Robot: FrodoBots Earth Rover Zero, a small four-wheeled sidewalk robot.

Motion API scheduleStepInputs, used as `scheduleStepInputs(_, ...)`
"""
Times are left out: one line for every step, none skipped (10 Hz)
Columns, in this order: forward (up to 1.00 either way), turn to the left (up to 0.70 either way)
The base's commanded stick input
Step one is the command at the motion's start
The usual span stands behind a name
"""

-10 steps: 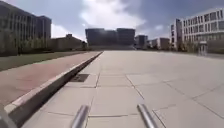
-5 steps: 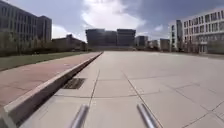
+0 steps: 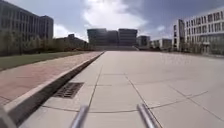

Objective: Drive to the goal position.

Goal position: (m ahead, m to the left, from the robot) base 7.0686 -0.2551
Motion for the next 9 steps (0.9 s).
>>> scheduleStepInputs(0.7, 0.0)
scheduleStepInputs(0.7, 0.0)
scheduleStepInputs(0.7, 0.0)
scheduleStepInputs(0.7, 0.0)
scheduleStepInputs(0.7, 0.0)
scheduleStepInputs(0.7, 0.0)
scheduleStepInputs(0.7, 0.0)
scheduleStepInputs(0.7, 0.0)
scheduleStepInputs(0.7, 0.0)
